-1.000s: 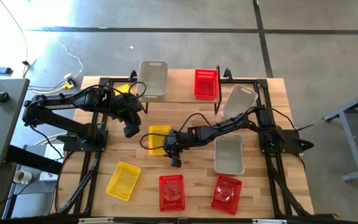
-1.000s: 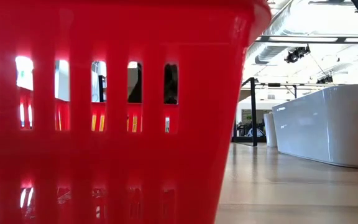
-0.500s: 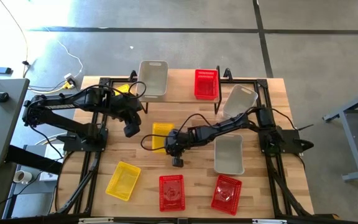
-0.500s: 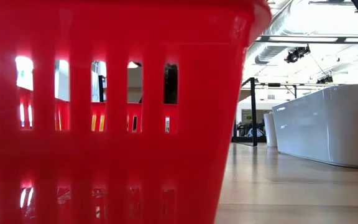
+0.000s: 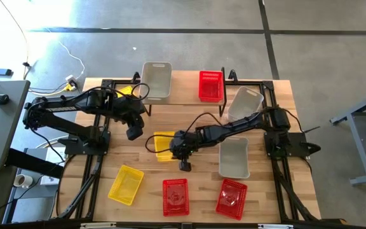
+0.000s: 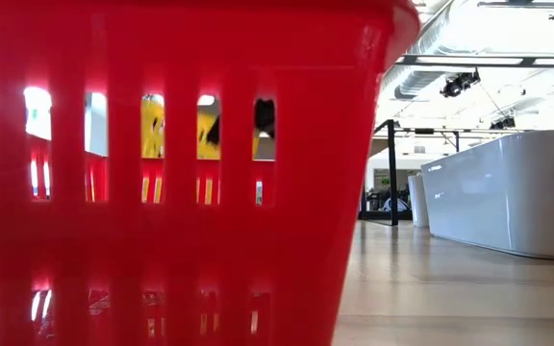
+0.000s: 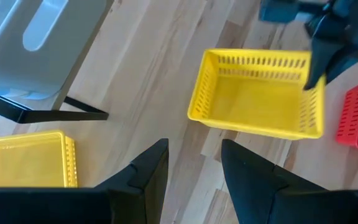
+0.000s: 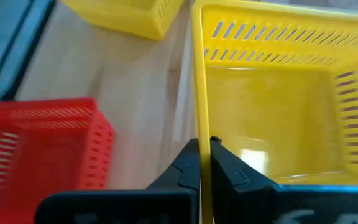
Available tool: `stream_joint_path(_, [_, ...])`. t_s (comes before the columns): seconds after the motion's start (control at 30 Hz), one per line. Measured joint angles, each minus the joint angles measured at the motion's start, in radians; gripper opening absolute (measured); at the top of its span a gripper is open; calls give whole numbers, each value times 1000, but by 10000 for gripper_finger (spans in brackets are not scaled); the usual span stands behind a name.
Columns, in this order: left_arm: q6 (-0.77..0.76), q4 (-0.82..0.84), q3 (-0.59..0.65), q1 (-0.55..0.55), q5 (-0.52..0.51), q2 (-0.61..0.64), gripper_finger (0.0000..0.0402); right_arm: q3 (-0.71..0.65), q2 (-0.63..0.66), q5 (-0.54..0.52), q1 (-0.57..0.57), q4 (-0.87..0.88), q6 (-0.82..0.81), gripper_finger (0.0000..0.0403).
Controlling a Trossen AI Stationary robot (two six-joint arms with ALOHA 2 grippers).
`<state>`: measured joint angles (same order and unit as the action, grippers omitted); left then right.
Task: Stack baskets on shelf by color
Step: Put the middle right yellow bin on the shelf
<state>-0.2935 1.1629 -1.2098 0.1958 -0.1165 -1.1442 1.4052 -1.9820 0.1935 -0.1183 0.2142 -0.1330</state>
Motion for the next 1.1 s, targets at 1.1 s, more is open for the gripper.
stream_joint_path(1.1, [-47, 0, 0, 0, -76, 0, 138, 0, 440, -421, -52, 147, 92, 0])
